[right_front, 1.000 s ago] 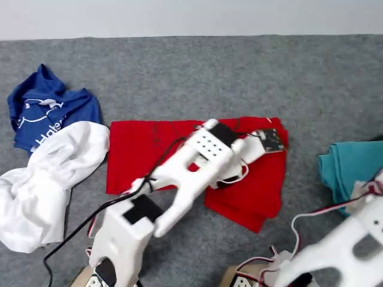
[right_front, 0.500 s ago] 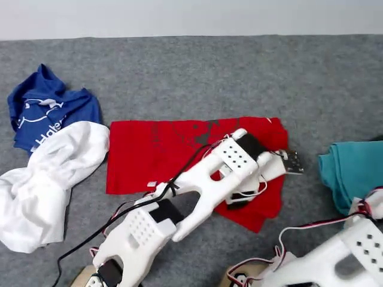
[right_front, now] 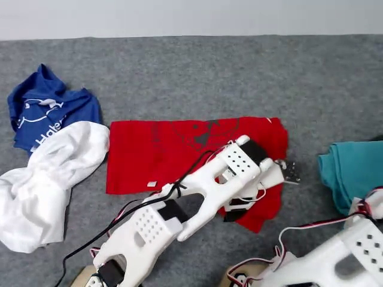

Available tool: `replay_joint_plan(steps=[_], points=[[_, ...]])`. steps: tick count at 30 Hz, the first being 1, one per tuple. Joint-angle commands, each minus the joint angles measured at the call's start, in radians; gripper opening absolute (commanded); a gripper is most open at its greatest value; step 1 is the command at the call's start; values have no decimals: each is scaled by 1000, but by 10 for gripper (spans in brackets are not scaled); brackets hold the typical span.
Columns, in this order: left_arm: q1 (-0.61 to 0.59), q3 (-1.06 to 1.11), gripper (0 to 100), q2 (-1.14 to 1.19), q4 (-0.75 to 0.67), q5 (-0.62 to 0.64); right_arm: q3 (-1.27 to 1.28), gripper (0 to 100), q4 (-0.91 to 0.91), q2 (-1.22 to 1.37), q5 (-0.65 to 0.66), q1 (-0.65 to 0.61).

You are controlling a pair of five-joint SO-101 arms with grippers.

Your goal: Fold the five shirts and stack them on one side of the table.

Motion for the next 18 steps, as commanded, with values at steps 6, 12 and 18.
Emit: replay_joint_plan(steps=[6, 12, 18], points=[[-64, -116, 182, 51, 6, -35, -9, 9, -13, -21, 9, 8], [-64, -193, 91, 115, 29, -35, -9, 9, -15, -21, 9, 7], [-64, -200, 7, 123, 29, -35, -9, 9, -15, -19, 9, 5]])
